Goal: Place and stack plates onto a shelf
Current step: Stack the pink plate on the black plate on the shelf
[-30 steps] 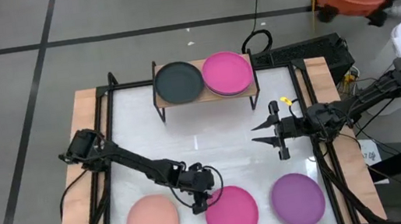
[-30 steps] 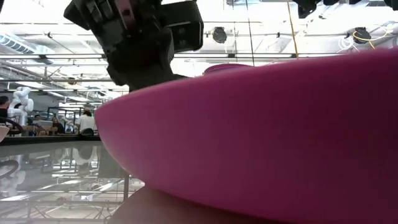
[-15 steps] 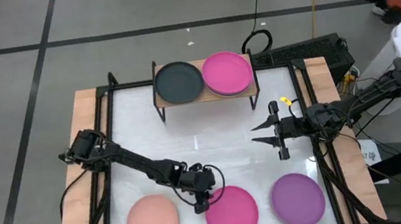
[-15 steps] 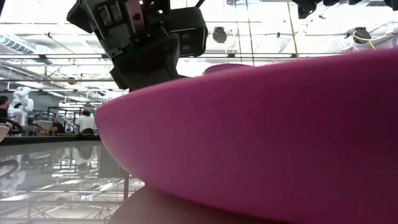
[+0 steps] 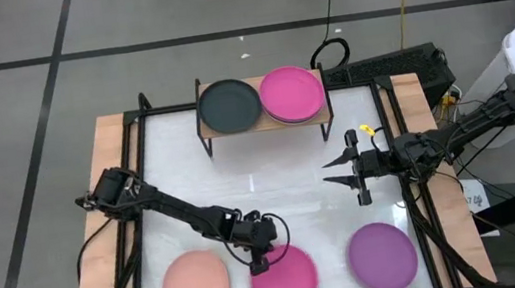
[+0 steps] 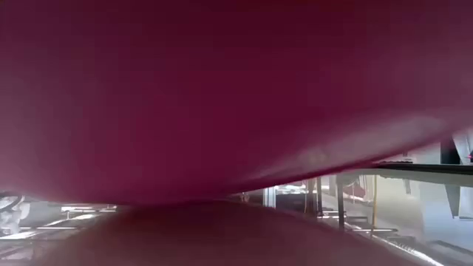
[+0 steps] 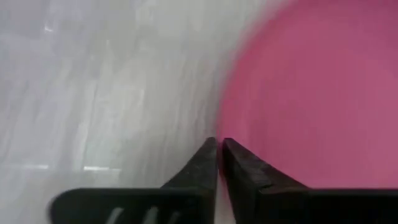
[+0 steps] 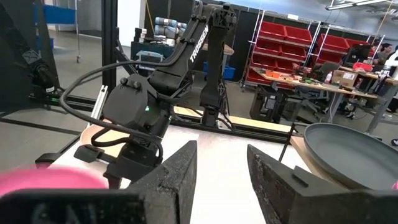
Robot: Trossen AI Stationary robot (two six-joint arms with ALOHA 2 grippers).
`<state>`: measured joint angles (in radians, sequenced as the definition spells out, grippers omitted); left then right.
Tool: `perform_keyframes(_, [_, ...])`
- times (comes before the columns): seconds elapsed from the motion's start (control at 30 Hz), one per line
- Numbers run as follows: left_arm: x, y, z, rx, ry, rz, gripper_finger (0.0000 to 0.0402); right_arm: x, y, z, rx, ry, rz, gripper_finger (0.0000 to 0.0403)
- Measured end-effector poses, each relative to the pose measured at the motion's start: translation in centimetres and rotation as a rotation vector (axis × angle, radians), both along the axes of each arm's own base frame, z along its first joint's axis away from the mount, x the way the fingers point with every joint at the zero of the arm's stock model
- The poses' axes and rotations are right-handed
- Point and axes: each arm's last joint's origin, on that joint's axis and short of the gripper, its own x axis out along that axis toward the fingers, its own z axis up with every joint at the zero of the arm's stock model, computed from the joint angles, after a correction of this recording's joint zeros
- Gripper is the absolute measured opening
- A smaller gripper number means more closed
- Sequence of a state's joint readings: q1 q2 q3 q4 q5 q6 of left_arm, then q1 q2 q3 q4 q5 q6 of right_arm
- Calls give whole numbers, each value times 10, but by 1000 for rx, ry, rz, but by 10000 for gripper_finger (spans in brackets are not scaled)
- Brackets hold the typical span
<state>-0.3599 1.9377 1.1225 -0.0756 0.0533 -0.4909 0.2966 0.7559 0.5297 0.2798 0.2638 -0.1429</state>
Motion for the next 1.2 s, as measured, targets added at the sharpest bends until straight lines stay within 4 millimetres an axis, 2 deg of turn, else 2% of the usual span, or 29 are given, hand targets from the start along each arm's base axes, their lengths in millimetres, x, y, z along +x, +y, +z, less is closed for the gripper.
perform_keyframes(0.13, [0,4,4,14,-10,-10,9,0,0,0,0,0,0,125])
perform_keyframes(0.27, [-3,16,25,33,-43,21,6,0,0,0,0,0,-1,125])
perform_keyframes(0.4, [-15,34,67,126,-117,79,6,0,0,0,0,0,-1,125])
perform_keyframes(0.57, [-49,66,129,327,-223,205,5,0,0,0,0,0,-1,125])
perform_keyframes(0.73, [-95,111,191,581,-370,437,5,0,0,0,0,0,-1,125])
perform_keyframes(0.87, [-130,156,231,622,-499,641,5,0,0,1,2,-7,-1,125])
perform_keyframes(1.03, [-156,214,241,568,-499,776,5,0,0,4,7,-36,-1,125])
perform_keyframes(1.2, [-162,262,240,460,-397,836,5,0,0,5,-5,-47,-4,125])
